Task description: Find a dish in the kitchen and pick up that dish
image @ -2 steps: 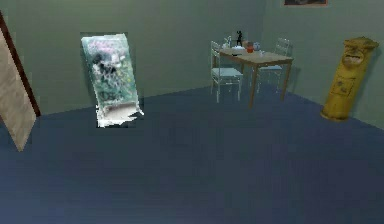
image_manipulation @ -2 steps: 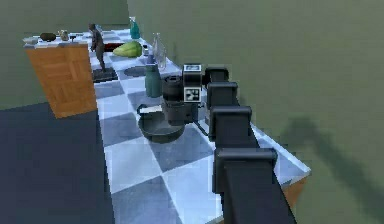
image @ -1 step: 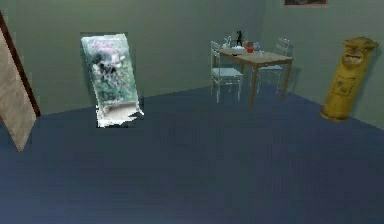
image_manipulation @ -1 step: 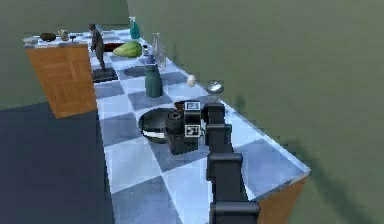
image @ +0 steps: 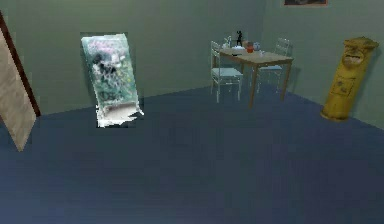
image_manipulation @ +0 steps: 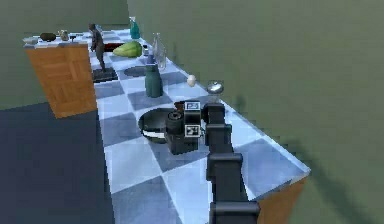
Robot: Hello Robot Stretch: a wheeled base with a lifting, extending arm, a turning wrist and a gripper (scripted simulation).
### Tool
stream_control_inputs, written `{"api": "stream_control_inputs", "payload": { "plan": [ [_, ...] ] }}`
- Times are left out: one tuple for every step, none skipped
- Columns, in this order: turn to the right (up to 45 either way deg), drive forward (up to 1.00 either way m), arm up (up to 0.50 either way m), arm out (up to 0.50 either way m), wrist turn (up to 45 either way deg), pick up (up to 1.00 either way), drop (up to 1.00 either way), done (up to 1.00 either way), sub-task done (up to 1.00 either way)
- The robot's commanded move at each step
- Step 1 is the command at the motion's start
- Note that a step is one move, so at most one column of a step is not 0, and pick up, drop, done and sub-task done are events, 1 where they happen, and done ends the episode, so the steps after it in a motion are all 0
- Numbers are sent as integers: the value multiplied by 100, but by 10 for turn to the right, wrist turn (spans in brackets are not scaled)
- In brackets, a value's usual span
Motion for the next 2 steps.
{"api": "stream_control_inputs", "payload": {
  "plan": [
    [0,0,8,0,0,0,0,0,0],
    [0,0,0,0,0,0,0,100,0]
  ]
}}
